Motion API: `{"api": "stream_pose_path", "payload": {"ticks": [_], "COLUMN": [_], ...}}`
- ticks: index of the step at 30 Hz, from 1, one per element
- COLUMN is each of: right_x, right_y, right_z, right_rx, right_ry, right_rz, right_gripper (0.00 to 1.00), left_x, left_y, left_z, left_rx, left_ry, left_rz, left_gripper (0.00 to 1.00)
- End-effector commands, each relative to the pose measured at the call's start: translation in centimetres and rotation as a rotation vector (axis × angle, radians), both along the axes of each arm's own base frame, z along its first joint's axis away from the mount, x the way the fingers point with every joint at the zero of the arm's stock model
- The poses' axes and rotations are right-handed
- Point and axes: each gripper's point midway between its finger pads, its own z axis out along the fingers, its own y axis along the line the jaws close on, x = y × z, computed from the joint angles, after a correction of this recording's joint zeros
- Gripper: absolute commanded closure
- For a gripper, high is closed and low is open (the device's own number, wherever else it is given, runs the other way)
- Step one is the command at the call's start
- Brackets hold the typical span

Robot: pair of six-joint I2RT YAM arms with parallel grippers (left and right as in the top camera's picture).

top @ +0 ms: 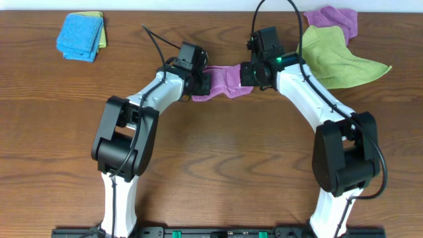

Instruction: Fold the cloth

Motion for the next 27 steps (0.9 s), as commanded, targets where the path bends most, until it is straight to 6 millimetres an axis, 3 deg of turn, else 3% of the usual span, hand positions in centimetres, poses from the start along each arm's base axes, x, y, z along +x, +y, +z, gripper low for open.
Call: {"api": "stream_pose_path", "payload": {"ticks": [1,7,13,21,27], "right_x": [0.3,0.3,1.0,2.6,2.8], "right_y": [0.1,-1.5,-2.3,-2.0,-1.9], "right_z": [1.4,1.2,2.1,3.4,3.6], "right_rx": [-0.026,-0.118,-0.154,-0.163,-0.164], "right_ry": [-0.034,-0.044,-0.083,-0.166,-0.177], "right_rz": [0.019,0.005,-0.01,0.023,0.036], "right_gripper": [0.99,0.99,0.99,0.99,0.99], "left_x": [-1.1,-1.1,-2.6,-4.7,-5.0], "left_y": [-0.6,0.8,1.9,3.3,4.0], "left_z": [-1.7,-1.9,-2.7,-3.5,-3.8], "left_rx": [-0.003,0.02,0.087,0.171,0.214], "left_ry": [0.045,0.056,0.091,0.155,0.162], "left_rz": [-0.002,-0.006,-0.108,-0.18,-0.187], "left_gripper": [0.94,0.94,0.94,0.94,0.95]}}
